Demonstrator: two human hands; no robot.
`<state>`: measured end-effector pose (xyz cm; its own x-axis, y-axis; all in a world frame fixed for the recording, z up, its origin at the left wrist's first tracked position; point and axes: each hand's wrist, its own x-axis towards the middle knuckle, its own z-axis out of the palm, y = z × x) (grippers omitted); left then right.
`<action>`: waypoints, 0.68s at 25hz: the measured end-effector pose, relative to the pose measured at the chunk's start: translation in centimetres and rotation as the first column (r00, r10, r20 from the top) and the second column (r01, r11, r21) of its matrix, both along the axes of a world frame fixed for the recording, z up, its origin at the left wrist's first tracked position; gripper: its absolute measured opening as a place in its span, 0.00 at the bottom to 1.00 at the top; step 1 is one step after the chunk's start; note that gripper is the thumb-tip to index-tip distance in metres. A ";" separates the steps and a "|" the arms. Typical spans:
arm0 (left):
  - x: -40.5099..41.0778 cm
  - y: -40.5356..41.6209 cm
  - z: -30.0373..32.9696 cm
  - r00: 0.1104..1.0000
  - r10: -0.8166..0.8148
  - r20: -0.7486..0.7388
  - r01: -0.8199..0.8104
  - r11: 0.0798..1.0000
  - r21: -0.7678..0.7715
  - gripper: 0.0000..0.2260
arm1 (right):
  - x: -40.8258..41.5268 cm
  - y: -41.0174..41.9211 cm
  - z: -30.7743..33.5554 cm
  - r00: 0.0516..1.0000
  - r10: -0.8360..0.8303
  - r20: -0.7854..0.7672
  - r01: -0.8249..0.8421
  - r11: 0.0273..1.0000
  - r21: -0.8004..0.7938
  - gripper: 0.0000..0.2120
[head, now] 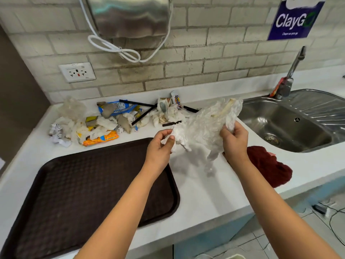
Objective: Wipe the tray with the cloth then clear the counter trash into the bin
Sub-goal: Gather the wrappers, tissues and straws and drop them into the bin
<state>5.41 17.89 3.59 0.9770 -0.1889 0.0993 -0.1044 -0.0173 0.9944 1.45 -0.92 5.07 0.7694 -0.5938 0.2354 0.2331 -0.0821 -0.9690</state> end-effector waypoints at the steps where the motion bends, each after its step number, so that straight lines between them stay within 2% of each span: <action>1: -1.1 -0.1 -0.2 1.000 0.022 0.010 -0.022 1.000 0.000 0.06 | -0.8 -0.3 -0.1 1.000 0.017 0.011 -0.017 1.000 0.014 0.16; 4: -4.9 -1.4 -0.9 0.993 0.121 -0.011 -0.121 0.992 -0.025 0.06 | -4.5 -2.0 -0.7 0.997 0.075 0.006 -0.075 0.997 -0.003 0.16; 7: -9.7 -4.0 -1.7 0.983 0.177 -0.056 -0.180 0.982 -0.057 0.07 | -9.4 -5.0 -1.8 0.994 0.110 -0.018 -0.111 0.994 -0.005 0.05; 10: -14.6 -6.4 -3.1 0.972 0.213 -0.097 -0.218 0.975 -0.041 0.08 | -13.8 -7.9 -3.1 0.991 0.129 -0.033 -0.129 0.992 0.012 0.05; 11: -16.5 -7.2 -3.9 0.968 0.225 -0.111 -0.229 0.973 -0.027 0.08 | -15.2 -8.7 -3.4 0.987 0.152 -0.041 -0.152 0.988 0.018 0.02; 13: -20.1 -8.5 -5.9 0.963 0.215 -0.160 -0.220 0.975 -0.012 0.08 | -17.9 -10.2 -4.5 0.983 0.175 -0.055 -0.174 0.984 0.030 0.10; 14: -21.7 -9.0 -7.0 0.961 0.202 -0.191 -0.204 0.979 0.009 0.08 | -19.1 -10.6 -5.1 0.981 0.182 -0.066 -0.180 0.983 0.042 0.11; 17: -25.4 -9.5 -9.8 0.946 0.178 -0.272 -0.170 0.984 0.054 0.07 | -22.6 -11.0 -7.2 0.976 0.192 -0.099 -0.182 0.977 0.107 0.06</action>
